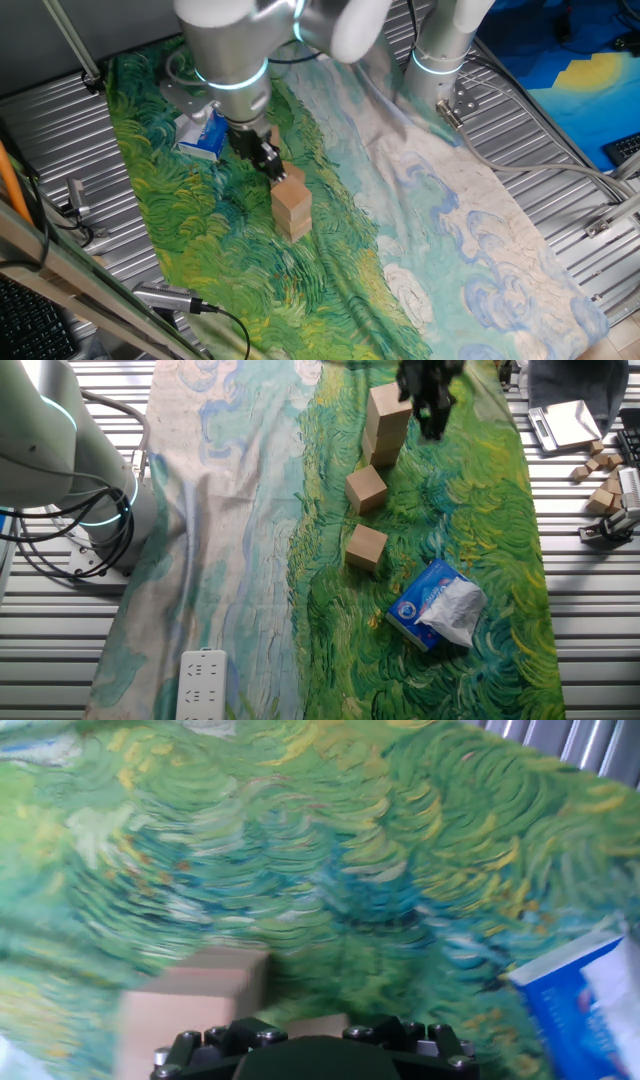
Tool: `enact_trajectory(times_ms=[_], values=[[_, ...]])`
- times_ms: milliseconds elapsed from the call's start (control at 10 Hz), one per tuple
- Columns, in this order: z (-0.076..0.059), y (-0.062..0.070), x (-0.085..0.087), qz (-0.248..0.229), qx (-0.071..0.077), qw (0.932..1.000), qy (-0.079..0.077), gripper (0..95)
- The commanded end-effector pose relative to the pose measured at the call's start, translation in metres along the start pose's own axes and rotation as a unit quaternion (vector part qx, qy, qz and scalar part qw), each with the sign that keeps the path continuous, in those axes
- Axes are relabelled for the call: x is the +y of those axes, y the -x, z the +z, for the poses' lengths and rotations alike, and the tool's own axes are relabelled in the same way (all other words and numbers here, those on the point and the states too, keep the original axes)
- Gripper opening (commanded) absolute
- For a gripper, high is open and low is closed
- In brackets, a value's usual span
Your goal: Stack the blocks in a vertical line of five
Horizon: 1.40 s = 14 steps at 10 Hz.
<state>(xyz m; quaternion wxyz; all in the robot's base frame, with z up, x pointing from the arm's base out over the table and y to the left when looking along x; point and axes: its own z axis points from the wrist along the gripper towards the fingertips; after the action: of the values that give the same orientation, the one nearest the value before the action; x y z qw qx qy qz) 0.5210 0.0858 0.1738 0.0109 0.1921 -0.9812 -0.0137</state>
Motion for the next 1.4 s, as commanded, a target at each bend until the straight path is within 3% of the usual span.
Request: enact_trajectory(times_ms=[100, 500, 800, 1100, 1400], values=[[0.011, -0.004, -0.021, -0.018, 0.000, 0.9998, 0.002, 76.0], [0.043, -0.023, -0.037, -0.021, -0.008, 0.9995, 0.020, 76.0], [0.067, -0.039, -0.028, -0.015, -0.018, 0.9993, 0.030, 76.0], [0.087, -0.053, -0.016, -0.013, -0.026, 0.9992, 0.028, 76.0], [0.096, -0.064, -0.006, -0.008, -0.032, 0.9991, 0.027, 76.0]])
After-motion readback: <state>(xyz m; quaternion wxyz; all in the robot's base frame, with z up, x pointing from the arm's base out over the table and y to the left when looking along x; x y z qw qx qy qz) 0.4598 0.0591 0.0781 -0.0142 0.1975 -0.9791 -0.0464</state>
